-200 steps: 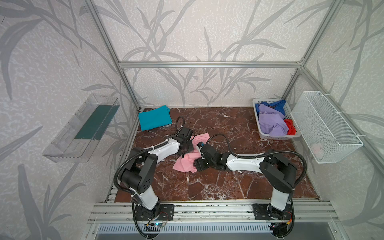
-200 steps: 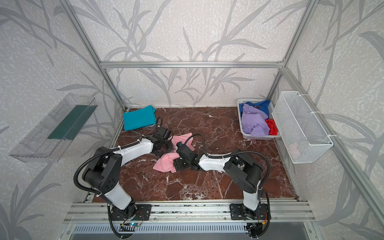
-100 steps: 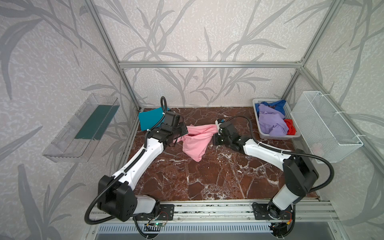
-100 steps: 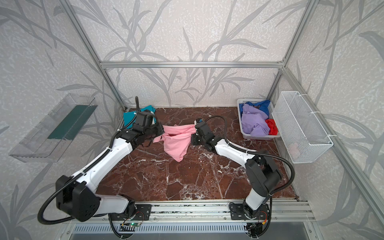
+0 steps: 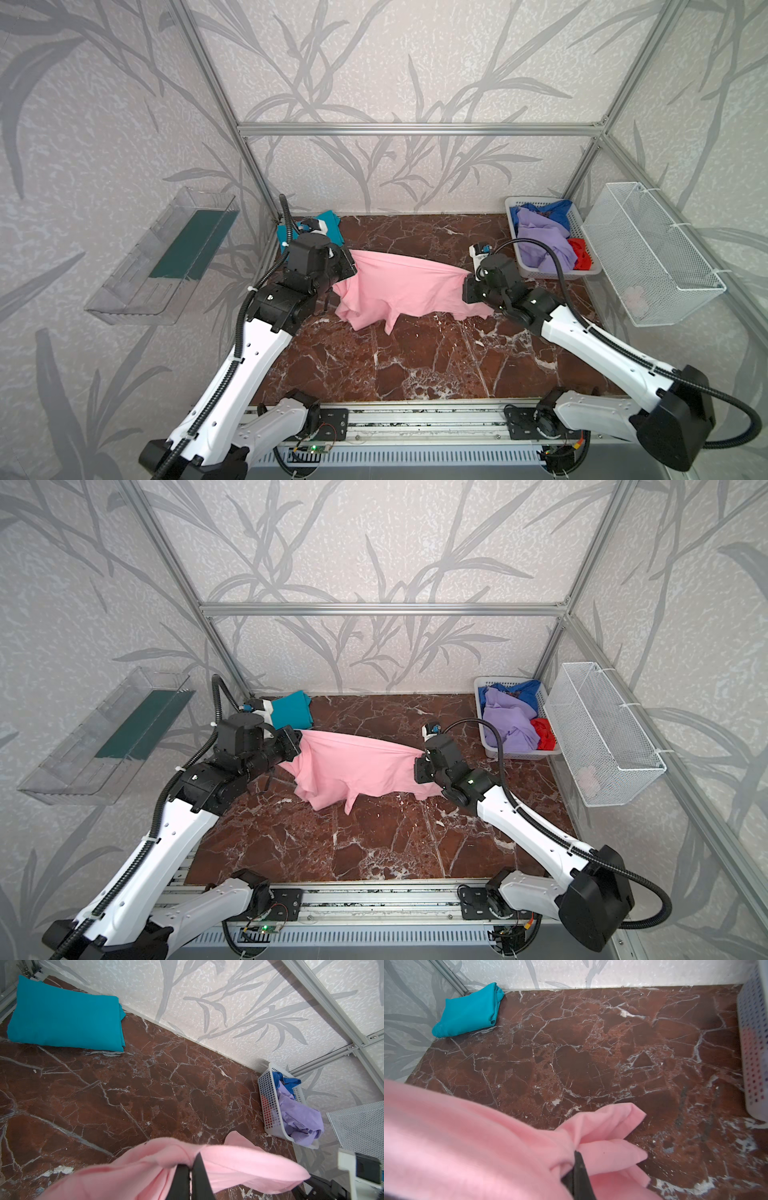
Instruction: Fold and stack the t-shirts
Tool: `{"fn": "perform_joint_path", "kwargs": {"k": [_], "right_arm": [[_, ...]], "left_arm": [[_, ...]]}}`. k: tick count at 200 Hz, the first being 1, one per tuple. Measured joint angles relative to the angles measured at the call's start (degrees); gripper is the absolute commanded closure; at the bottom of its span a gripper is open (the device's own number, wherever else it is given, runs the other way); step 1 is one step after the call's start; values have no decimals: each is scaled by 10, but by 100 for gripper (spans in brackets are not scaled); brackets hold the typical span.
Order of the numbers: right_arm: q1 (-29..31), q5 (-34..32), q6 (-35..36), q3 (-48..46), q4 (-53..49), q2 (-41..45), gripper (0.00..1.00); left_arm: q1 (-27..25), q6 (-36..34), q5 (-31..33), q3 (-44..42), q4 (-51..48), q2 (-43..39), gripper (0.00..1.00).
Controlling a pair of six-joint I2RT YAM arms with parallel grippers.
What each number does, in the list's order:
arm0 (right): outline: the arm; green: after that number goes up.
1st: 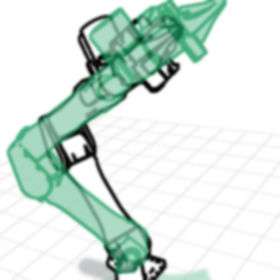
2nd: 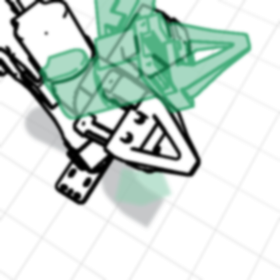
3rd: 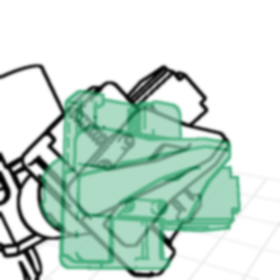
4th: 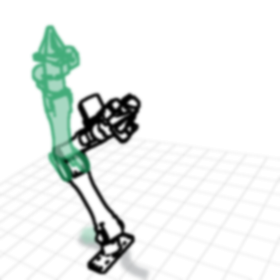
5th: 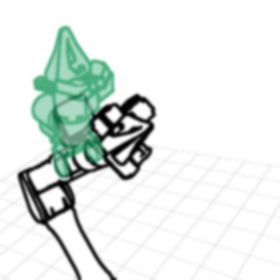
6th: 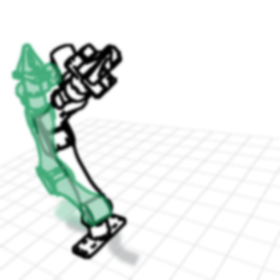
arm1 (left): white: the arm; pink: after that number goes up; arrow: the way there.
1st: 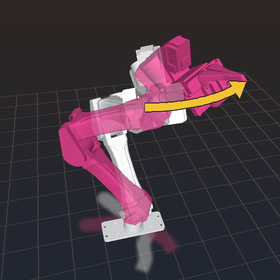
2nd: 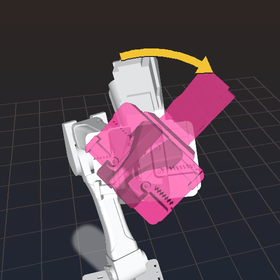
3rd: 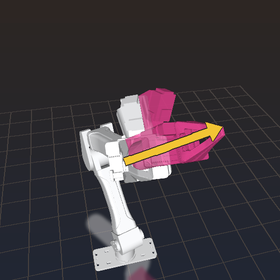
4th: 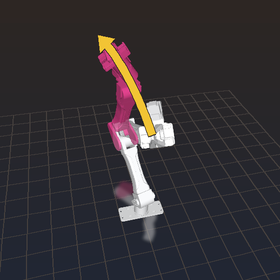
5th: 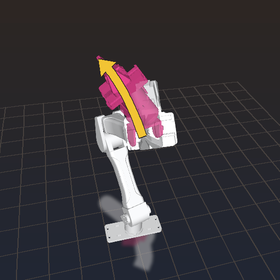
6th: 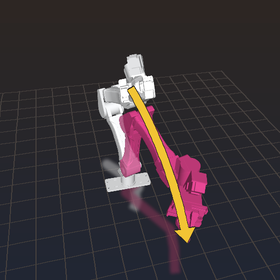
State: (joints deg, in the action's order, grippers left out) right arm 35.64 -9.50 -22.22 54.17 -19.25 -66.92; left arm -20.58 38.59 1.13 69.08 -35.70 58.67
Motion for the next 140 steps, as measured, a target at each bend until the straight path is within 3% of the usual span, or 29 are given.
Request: {"fn": "perform_joint_path", "kwargs": {"k": [29, 49, 61, 68, 83, 97, 102, 120, 140], "right_arm": [[-1, -22, 13, 10, -34, 52, 100], [-1, -28, 22, 28, -38, 42, 100], [-1, -31, 23, 31, -37, 22, 95], [-2, -32, 23, 31, -38, 5, 88], [-2, -36, 25, 31, -38, -34, 67], [-4, -39, 25, 31, -40, -69, 41], [-5, -41, 25, 31, -43, -82, 36], [-5, -50, 34, 31, -58, -110, 26], [-5, -60, 42, 27, -67, -111, 24]], "left_arm": [[0, 0, 0, 3, -7, -1, 100], [0, 0, 1, 2, -2, 9, 100], [0, 0, 1, -2, 12, 29, 100], [1, -1, 1, -5, 22, 46, 87], [2, -7, 0, -6, 37, 101, 40], [6, -10, -6, -6, 46, 165, 21], [8, -10, -10, -6, 45, 185, 3], [12, -9, -24, -6, 40, 232, 1], [13, -14, -29, -6, 30, 227, 5]]}}
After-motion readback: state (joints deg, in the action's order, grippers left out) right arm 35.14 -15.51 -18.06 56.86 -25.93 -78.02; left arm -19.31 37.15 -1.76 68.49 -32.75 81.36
